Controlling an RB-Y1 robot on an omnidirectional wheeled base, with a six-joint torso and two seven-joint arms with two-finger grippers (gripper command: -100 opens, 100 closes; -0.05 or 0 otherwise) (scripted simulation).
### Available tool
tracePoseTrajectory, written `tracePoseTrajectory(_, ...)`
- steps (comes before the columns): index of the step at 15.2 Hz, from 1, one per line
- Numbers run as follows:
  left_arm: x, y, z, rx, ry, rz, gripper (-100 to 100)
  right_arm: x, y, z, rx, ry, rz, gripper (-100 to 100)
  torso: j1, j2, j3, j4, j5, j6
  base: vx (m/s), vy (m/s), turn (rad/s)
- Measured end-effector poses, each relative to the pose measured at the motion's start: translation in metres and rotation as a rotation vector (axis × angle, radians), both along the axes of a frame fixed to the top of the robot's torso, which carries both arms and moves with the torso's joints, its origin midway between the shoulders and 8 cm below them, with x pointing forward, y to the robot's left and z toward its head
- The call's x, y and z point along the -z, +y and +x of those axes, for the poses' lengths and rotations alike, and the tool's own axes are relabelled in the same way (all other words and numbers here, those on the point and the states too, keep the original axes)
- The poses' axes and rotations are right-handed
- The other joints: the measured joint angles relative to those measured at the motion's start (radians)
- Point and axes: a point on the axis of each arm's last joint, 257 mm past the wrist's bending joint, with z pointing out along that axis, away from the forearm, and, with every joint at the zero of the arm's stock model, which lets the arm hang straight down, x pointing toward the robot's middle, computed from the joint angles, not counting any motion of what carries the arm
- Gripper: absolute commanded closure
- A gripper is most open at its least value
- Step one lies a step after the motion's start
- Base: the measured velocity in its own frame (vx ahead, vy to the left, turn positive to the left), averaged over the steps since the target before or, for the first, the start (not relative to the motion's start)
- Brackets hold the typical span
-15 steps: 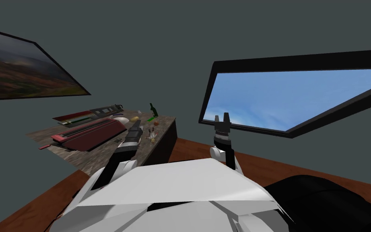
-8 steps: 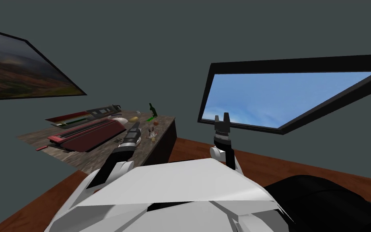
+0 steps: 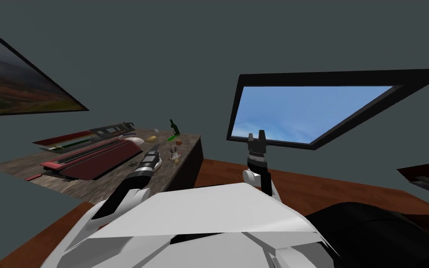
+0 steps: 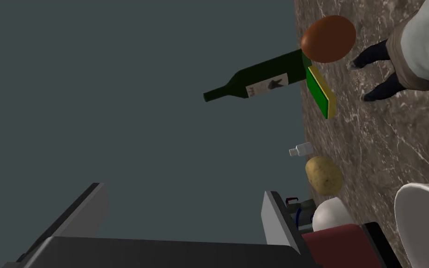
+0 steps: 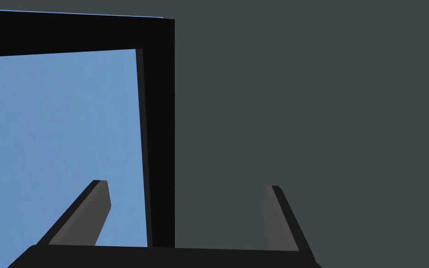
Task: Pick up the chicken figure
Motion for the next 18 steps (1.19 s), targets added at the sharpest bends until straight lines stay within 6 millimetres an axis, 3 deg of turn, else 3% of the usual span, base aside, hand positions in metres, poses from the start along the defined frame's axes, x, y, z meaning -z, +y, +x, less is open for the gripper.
tracePoseTrajectory(18, 0.086, 0.048, -0.037, -0.164, 0.287, -0.154, -100, 0.000, 0.000, 0.000, 0.000, 0.000, 0.000, 0, 0.000, -0.003, -0.002, -0.001, 0.000, 0.000, -0.009, 0.023, -0.122)
